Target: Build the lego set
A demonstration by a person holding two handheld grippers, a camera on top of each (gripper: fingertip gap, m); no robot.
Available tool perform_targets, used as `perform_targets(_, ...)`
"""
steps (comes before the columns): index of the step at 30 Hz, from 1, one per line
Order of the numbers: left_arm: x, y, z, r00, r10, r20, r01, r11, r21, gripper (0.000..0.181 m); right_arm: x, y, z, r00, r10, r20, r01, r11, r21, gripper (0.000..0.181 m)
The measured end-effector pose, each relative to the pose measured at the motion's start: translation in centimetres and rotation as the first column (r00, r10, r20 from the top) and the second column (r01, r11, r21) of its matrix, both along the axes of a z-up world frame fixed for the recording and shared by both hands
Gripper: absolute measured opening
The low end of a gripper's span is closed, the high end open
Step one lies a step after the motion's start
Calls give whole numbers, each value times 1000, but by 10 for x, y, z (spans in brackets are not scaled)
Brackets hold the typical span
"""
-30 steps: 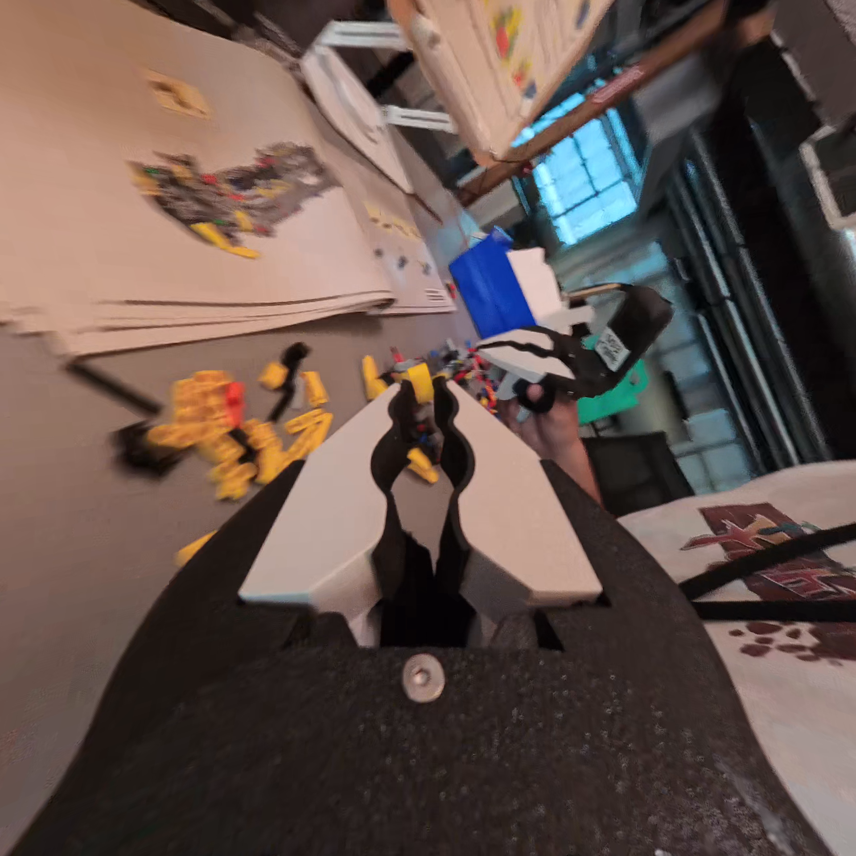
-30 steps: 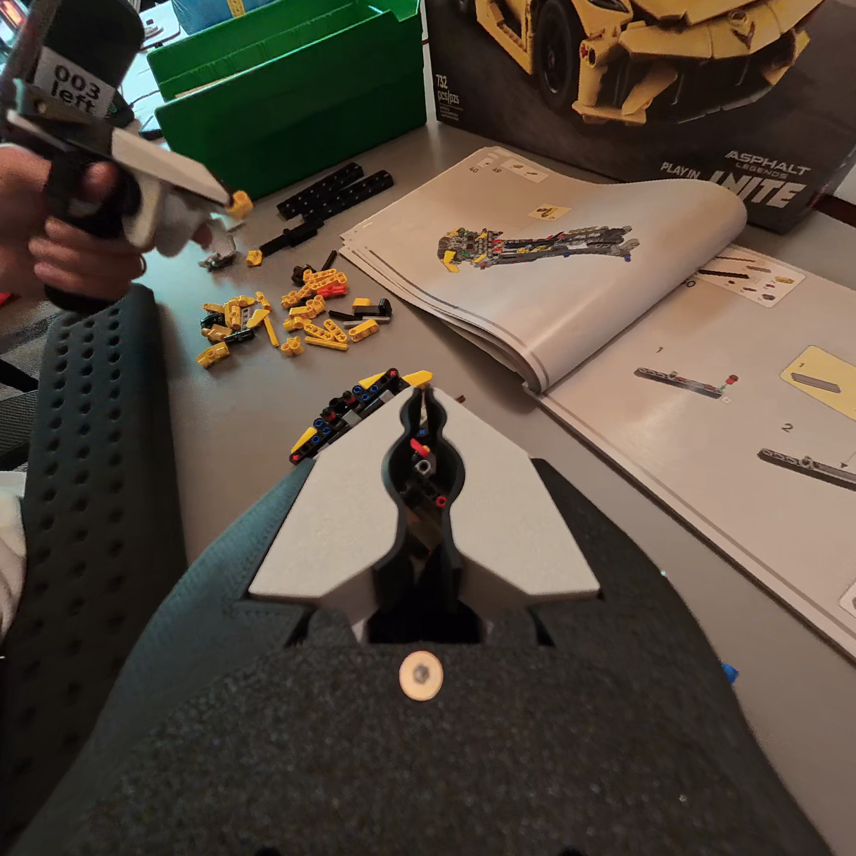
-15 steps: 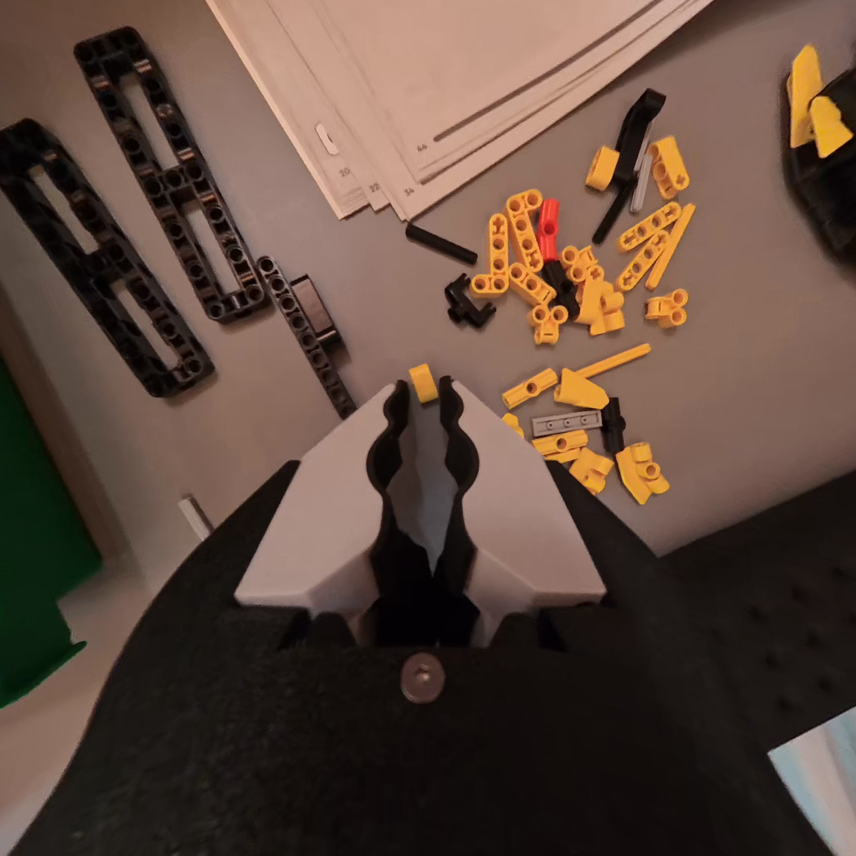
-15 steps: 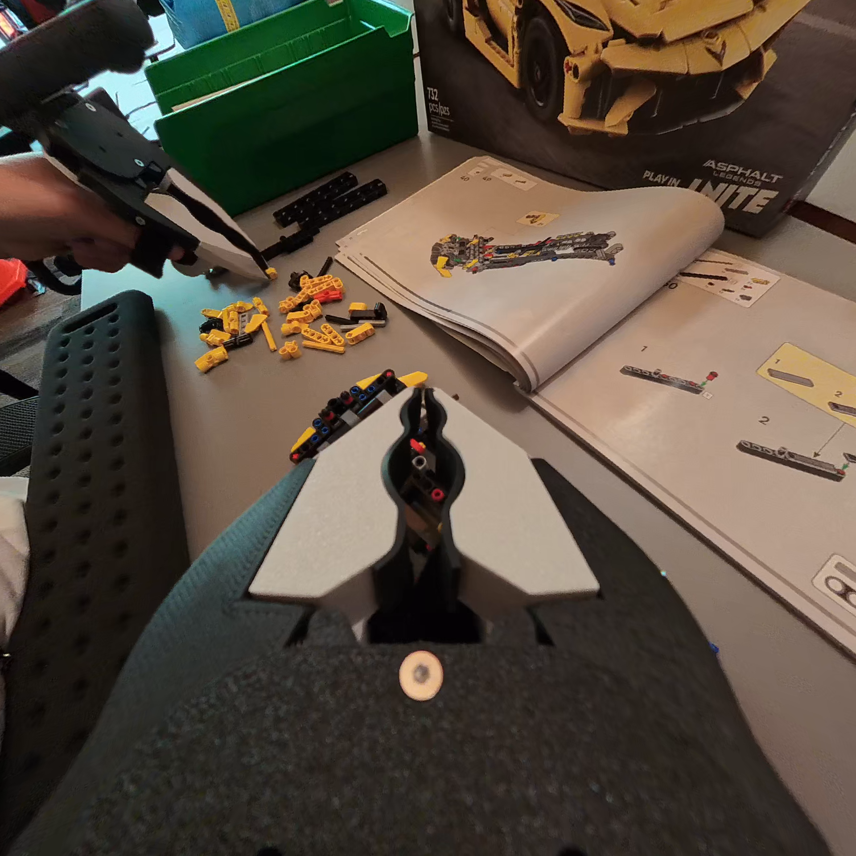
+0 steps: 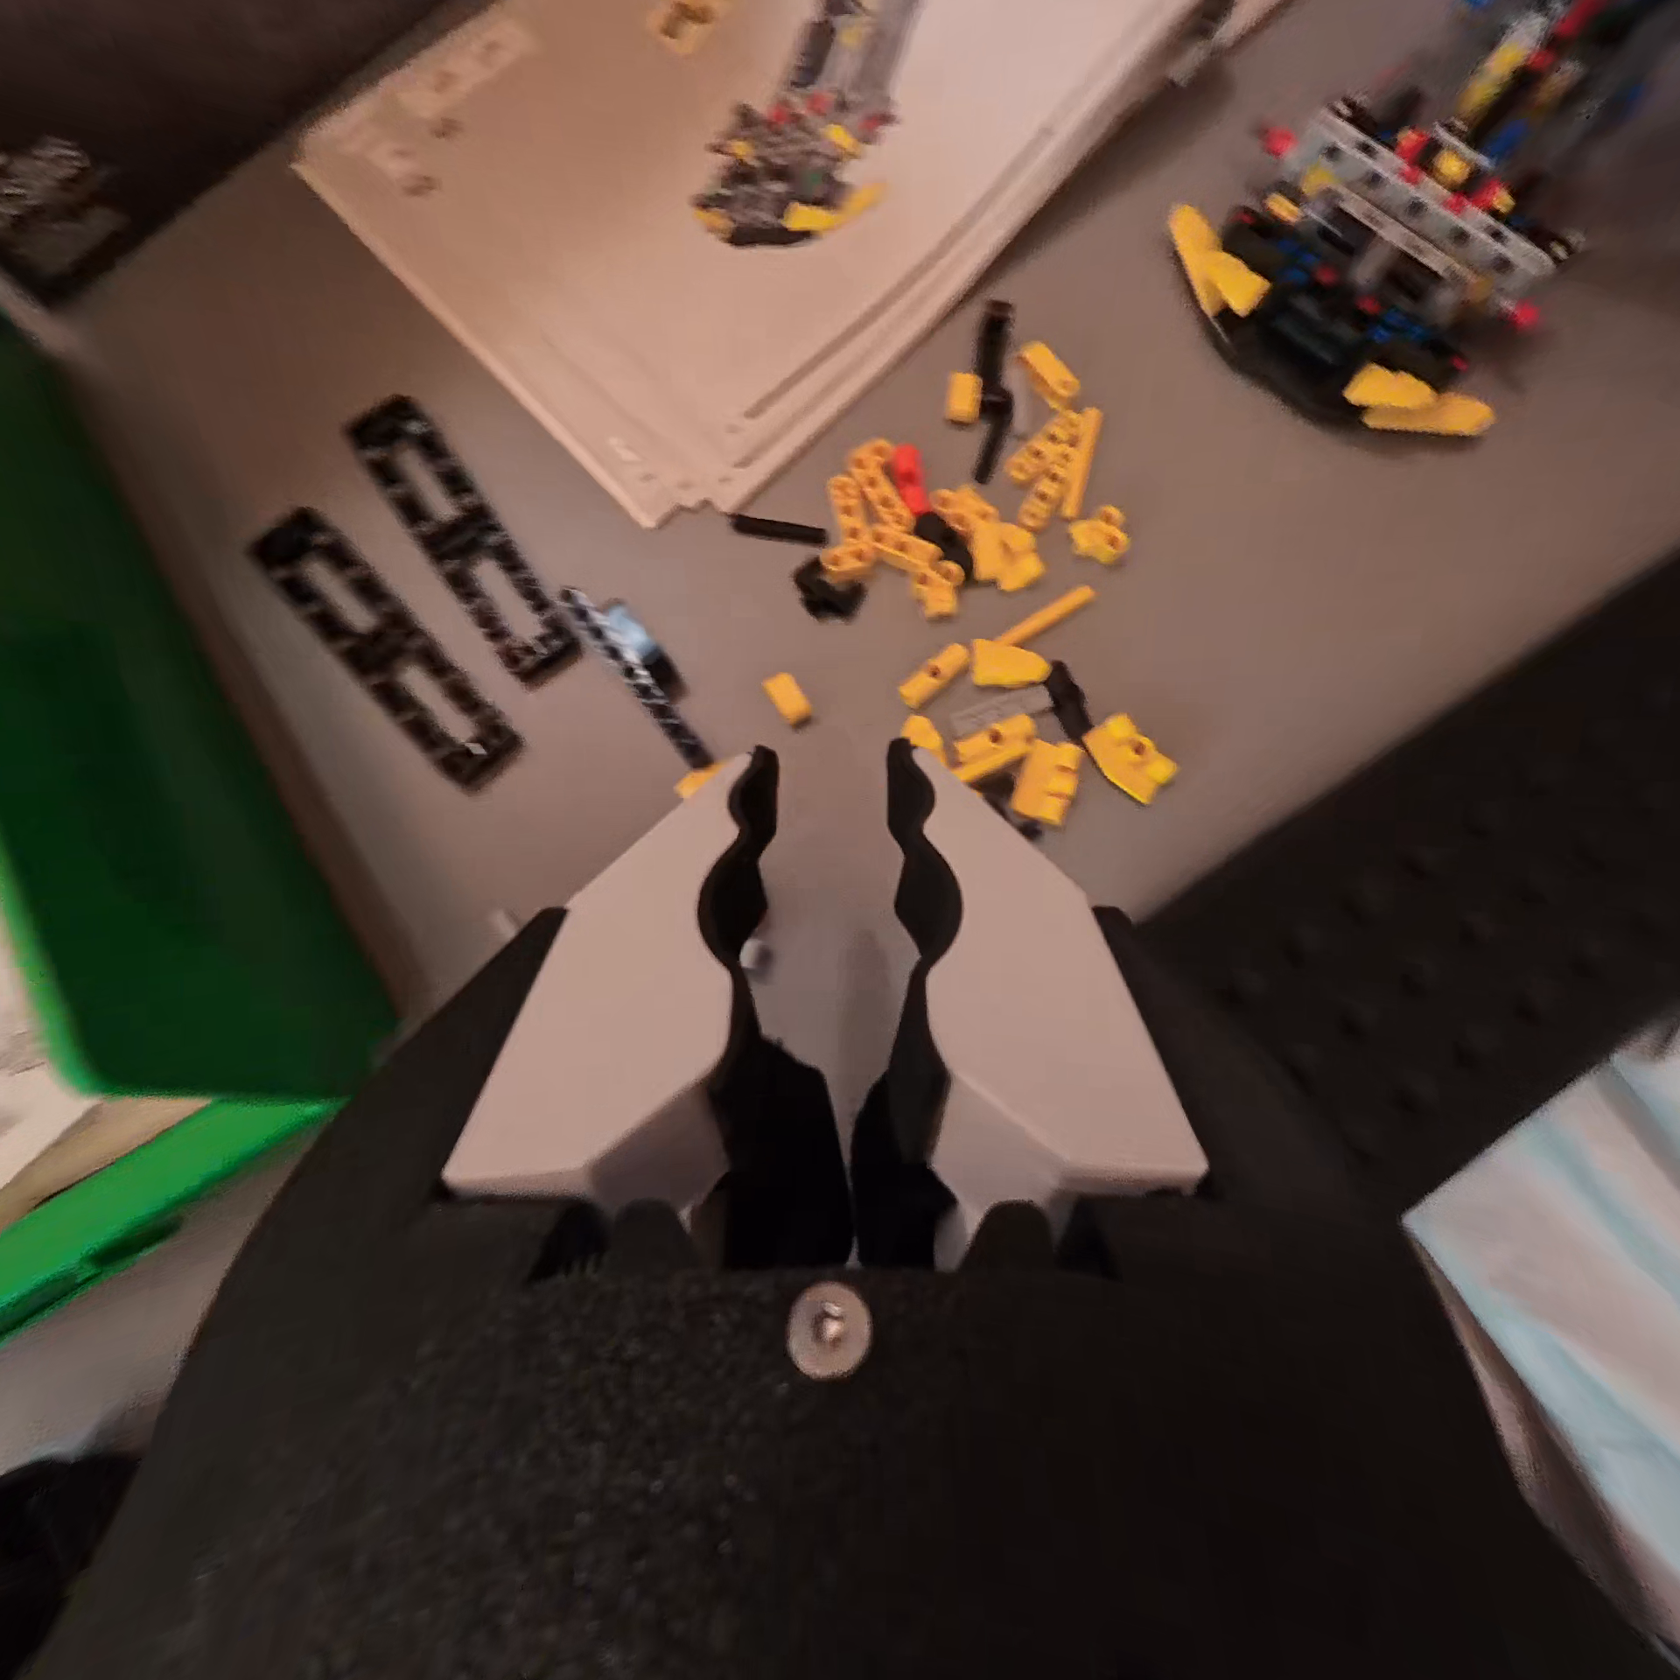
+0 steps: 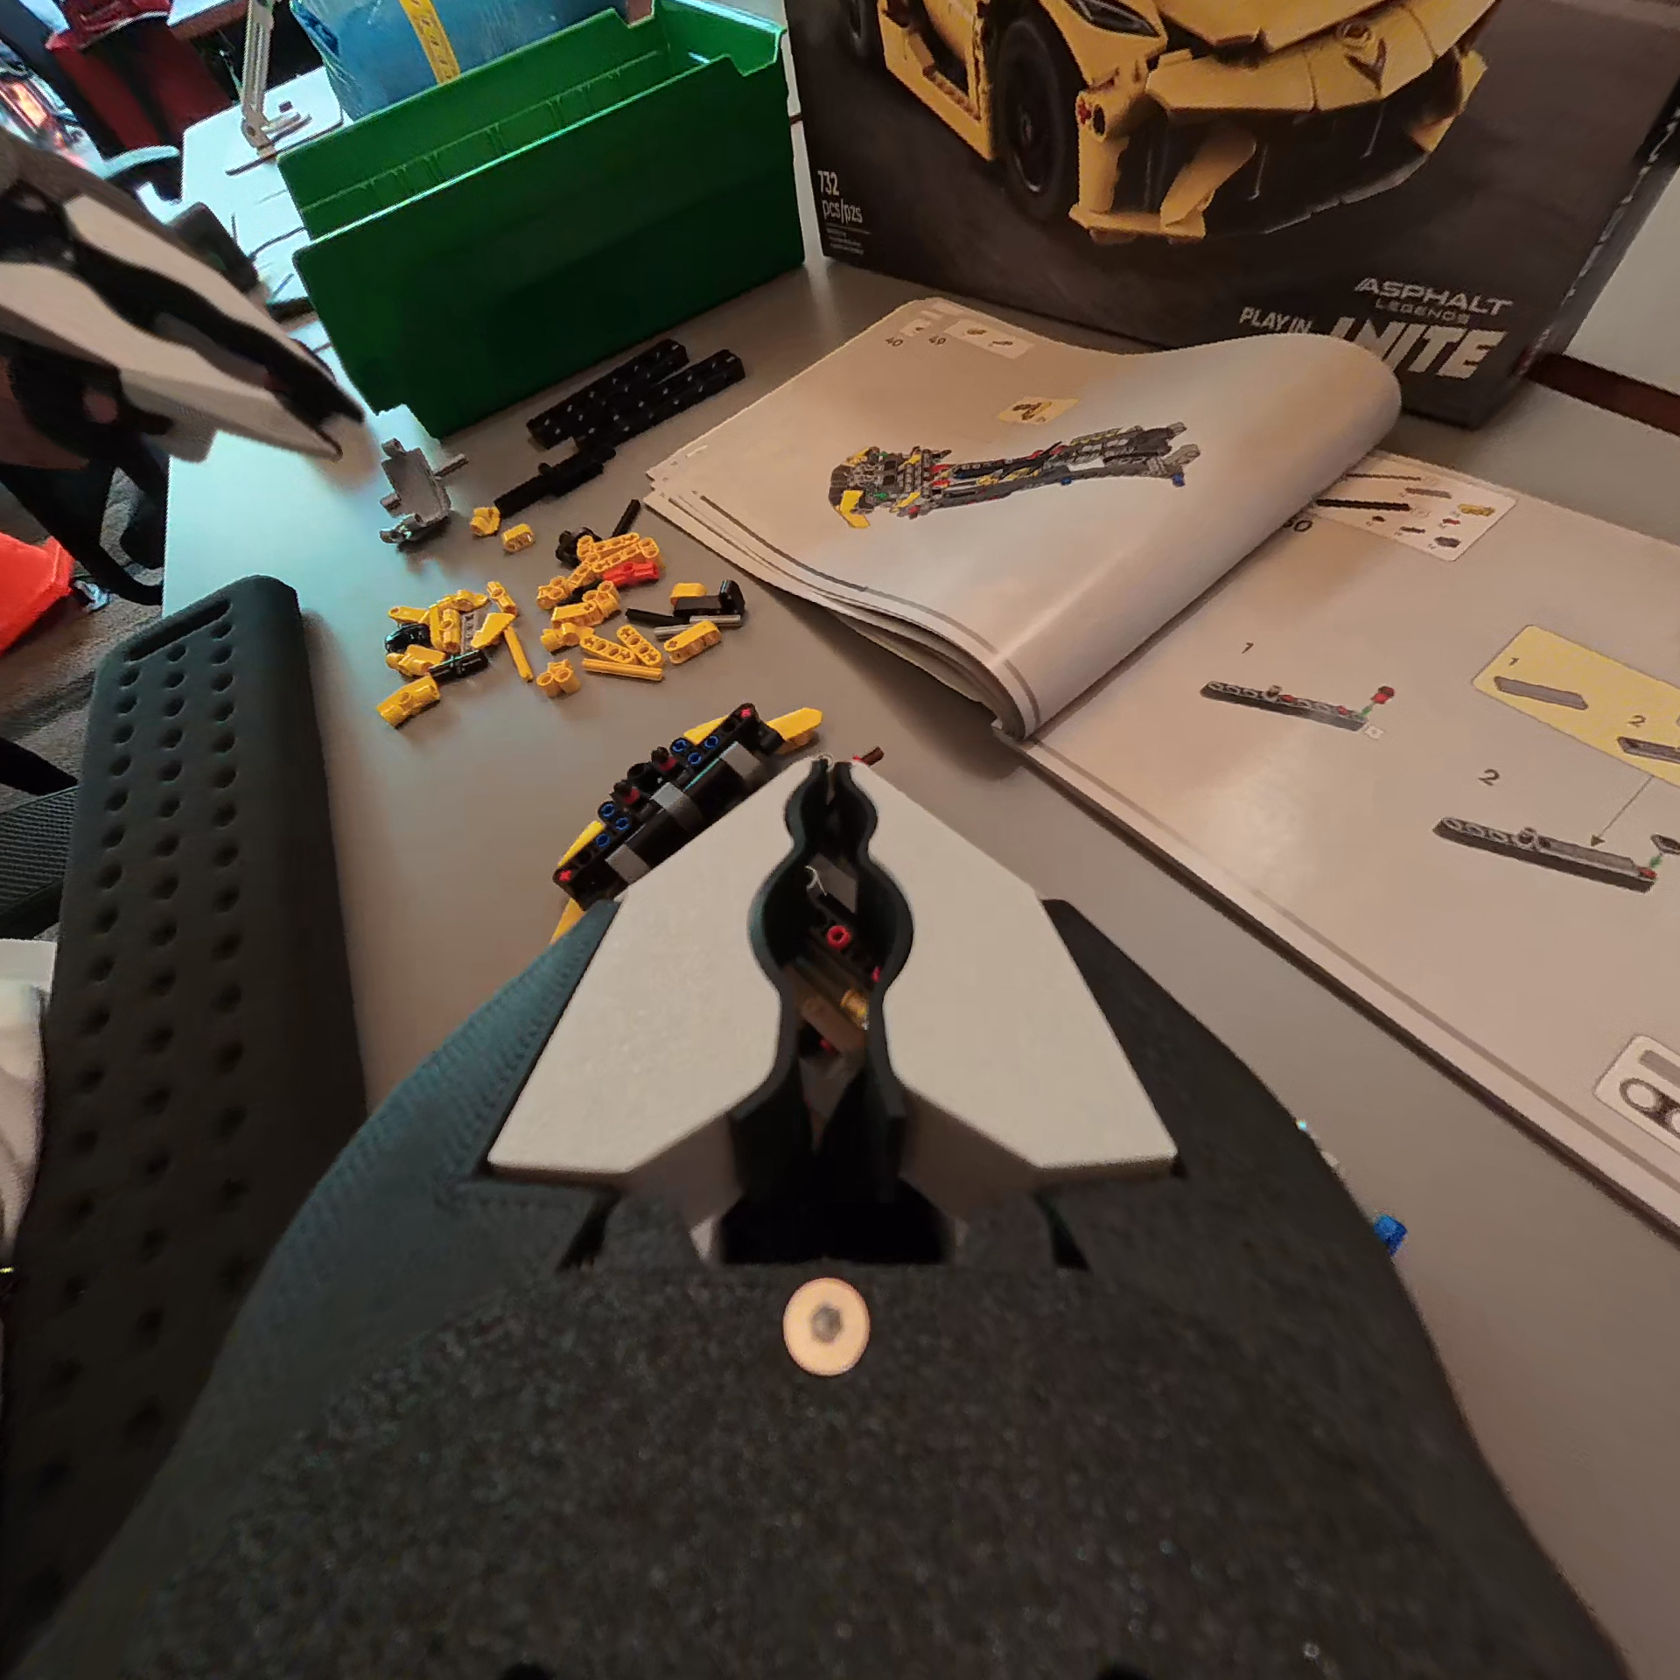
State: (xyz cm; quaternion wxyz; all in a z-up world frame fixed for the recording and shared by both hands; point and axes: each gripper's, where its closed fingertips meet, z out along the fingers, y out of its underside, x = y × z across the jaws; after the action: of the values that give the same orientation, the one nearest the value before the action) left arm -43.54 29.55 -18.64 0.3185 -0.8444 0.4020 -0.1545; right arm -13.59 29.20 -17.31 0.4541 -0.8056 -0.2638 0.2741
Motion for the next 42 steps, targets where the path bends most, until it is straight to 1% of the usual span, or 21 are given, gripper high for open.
perform_targets(3,11,-25,-24,995,-95,-45,90,992,-90,23,-2,-1,-1,1000,9,1,-9,1000,-1,1)
perform_targets(5,16,-36,-39,987,-140,-80,128,982,-141,23,-3,-2,-1,1000,11,6,-11,1000,-2,1)
perform_targets(7,25,-44,-48,979,-184,-91,167,972,-168,23,-2,-3,-2,1000,9,10,-9,1000,-2,0)
perform_targets(9,34,-47,-53,973,-215,-89,198,965,-174,21,-2,-4,-1,1000,6,9,-6,1000,-3,0)
perform_targets(14,55,-56,-53,969,-247,6,242,944,-223,21,0,-5,0,1000,-1,11,1,1000,-1,0)
perform_targets(19,69,-56,-55,958,-288,-17,279,941,-190,21,-2,-6,-1,1000,3,12,-3,1000,-2,1)
perform_targets(23,86,-51,-51,957,-289,15,287,945,-156,21,-4,-6,0,1000,8,14,-8,1000,1,1)
perform_targets(26,93,-43,-49,959,-283,-3,280,953,-118,21,-4,-6,0,1000,9,16,-9,1000,2,1)
perform_targets(30,90,-29,-52,971,-232,-58,226,970,-90,20,-5,-5,0,1000,11,11,-11,1000,1,1)
perform_targets(38,90,-11,-49,987,-144,-65,142,989,-39,20,-8,-4,-2,1000,22,20,-22,1000,0,1)
perform_targets(42,78,7,-52,995,-39,-94,36,999,-29,19,-8,-4,-3,1000,22,19,-22,1000,-3,1)
